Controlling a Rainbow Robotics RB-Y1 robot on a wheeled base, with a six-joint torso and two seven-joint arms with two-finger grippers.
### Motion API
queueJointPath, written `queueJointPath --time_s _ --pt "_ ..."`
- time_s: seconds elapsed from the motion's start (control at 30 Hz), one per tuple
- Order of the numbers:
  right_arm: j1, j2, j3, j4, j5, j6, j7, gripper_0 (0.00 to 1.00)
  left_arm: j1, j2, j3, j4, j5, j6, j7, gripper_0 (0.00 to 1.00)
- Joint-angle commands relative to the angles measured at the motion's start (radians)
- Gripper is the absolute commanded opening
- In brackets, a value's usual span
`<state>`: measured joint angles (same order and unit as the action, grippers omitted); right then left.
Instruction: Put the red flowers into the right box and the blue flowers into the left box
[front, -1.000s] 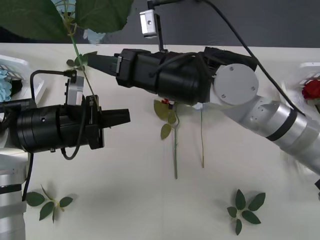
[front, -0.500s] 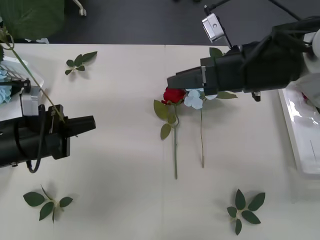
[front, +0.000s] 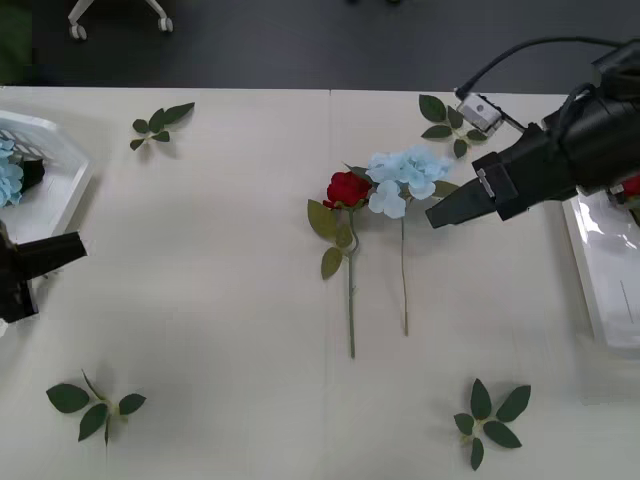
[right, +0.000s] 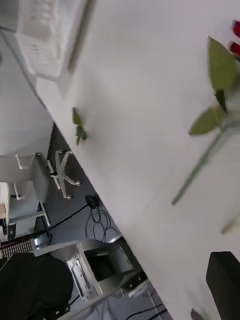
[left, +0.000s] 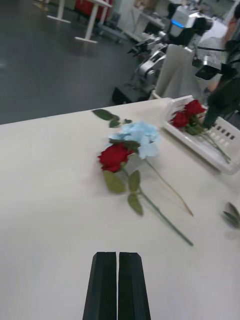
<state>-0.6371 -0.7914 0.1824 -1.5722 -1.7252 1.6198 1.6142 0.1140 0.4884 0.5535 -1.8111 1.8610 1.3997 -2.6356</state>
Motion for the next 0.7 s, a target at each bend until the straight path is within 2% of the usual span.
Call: queueJointPath --time_s 0.03,0.27,0.53,0.7 --pt "-0.026 0.009 0.002 -0.104 0.124 0.035 -0.175 0.99 0.056 0.078 0.057 -0.017 -0.039 -0.045 -0.07 0.0" --pt "-0.027 0.066 0.039 -0.195 0.328 0.069 -0.362 0.99 0.087 0.128 0.137 -0.017 -0.175 -0.087 -0.049 0.0" --pt "-0.027 0.109 0.236 -0.226 0.541 -0.101 -0.562 0.99 0.088 0.157 0.206 -0.01 -0.391 -0.087 0.101 0.0" --pt "-0.027 0.124 0.341 -0.226 0.658 -0.187 -0.718 0.99 0.084 0.193 0.21 0.069 -0.479 -0.114 0.129 0.0"
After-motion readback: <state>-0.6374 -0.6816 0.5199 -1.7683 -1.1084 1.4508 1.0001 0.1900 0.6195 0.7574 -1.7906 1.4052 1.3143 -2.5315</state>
